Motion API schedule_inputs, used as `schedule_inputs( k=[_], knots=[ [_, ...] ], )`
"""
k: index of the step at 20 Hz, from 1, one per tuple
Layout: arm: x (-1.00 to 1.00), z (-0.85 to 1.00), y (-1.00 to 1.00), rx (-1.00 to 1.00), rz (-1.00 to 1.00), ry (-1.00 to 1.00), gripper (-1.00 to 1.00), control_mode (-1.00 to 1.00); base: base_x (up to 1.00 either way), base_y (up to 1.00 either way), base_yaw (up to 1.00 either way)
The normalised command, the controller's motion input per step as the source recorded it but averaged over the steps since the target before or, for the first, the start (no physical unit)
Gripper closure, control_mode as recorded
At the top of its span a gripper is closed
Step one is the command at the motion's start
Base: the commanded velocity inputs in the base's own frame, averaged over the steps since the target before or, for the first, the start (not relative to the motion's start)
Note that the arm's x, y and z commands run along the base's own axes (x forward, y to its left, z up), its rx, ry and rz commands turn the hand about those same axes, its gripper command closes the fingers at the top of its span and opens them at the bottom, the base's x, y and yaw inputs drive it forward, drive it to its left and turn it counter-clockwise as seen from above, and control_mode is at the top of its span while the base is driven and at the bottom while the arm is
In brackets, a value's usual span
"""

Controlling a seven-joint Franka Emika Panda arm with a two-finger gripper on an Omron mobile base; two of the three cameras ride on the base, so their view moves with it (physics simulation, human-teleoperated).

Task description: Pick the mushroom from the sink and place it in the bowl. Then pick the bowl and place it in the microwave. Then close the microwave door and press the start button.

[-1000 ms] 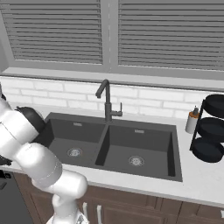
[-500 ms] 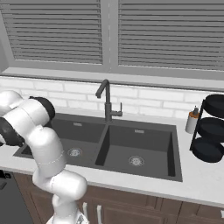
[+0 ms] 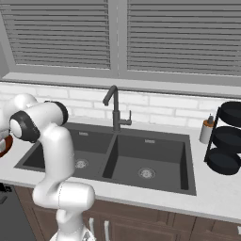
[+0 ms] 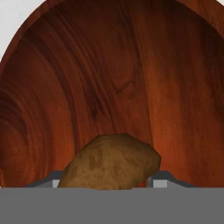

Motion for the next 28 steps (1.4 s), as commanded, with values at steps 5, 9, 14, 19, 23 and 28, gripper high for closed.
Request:
schedule_inputs(
  k=[5,9,14,19,23,28],
  knots=[
    [0.05,-0.02,0.22,-0.07,0.0,0.04,1.0,-1.0,0.0,0.0,0.0],
    [0.03,-0.28,0.03,-0.04,0.0,0.03,1.0,-1.0,0.0,0.0,0.0],
    [0.1,-0.36,0.0,-0.01,0.0,0.01,1.0,-1.0,0.0,0.0,0.0],
    [0.19,-0.27,0.0,-0.01,0.0,0.03,1.0,-1.0,0.0,0.0,0.0],
    [0.15,-0.16,0.0,-0.01,0.0,0.05,-1.0,-1.0,0.0,0.0,0.0],
    [0.0,0.02,0.0,0.0,0.0,-0.01,-1.0,-1.0,0.0,0.0,0.0]
  ],
)
